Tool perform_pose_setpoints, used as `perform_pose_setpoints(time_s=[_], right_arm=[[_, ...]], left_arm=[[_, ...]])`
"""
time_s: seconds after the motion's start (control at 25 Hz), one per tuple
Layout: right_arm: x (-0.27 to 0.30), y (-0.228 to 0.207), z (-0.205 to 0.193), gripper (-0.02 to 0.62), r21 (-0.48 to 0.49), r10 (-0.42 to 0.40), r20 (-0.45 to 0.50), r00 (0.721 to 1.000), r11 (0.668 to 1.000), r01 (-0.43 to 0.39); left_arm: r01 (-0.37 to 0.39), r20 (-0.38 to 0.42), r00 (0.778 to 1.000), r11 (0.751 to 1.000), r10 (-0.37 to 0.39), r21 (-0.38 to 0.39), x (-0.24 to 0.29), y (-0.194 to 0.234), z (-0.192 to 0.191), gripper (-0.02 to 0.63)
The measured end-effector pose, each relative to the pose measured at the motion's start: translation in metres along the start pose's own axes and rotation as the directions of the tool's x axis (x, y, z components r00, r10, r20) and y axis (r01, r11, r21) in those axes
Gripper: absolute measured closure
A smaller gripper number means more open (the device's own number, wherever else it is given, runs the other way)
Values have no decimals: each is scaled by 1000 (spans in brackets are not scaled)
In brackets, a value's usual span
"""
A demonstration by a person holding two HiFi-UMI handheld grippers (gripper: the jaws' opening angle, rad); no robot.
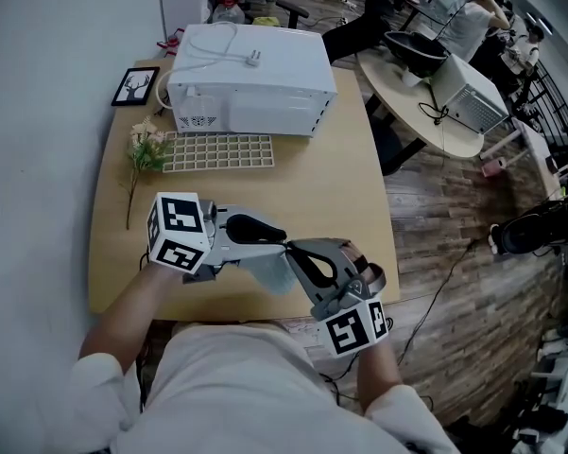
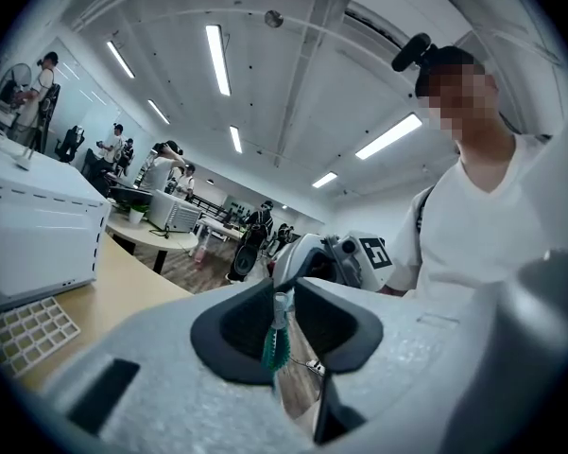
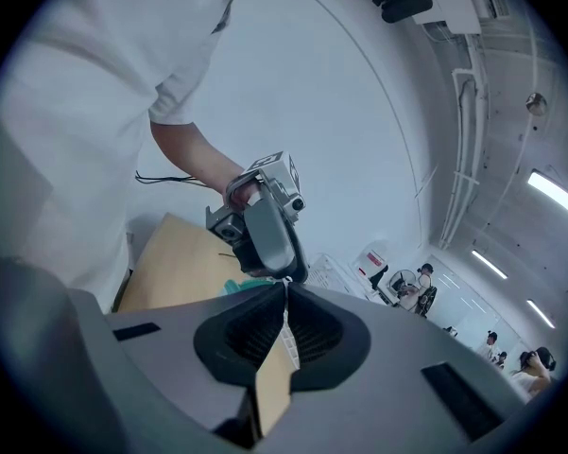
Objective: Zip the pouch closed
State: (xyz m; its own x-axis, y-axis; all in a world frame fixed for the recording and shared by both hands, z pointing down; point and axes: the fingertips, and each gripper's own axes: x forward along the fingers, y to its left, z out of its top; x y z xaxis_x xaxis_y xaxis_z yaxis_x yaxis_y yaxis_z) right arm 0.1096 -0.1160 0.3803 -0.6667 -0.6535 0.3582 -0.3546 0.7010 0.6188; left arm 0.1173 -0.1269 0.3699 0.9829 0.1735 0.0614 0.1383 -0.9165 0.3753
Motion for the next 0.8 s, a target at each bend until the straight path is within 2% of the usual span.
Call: perform_pose_setpoints(time_s=[0.2, 0.48, 0.68, 0.8], right_arm=[[-2, -3, -4, 581, 31, -15, 8, 1000, 999, 15], [-5, -9, 0, 583, 104, -36, 51, 998, 994, 30], [-4, -9, -1, 582, 139, -45, 58, 997, 990, 37], [-4, -10, -3, 583, 154, -57, 58, 997, 987, 47]], left_arm=[[-31, 66, 997, 999, 31, -8, -12, 3, 0, 554], [-84, 149, 985, 996, 87, -28, -18, 1, -3, 555], [-107, 141, 984, 994, 106, 0, -16, 1, -11, 555], [-132, 158, 979, 991, 132, -11, -17, 4, -10, 569]])
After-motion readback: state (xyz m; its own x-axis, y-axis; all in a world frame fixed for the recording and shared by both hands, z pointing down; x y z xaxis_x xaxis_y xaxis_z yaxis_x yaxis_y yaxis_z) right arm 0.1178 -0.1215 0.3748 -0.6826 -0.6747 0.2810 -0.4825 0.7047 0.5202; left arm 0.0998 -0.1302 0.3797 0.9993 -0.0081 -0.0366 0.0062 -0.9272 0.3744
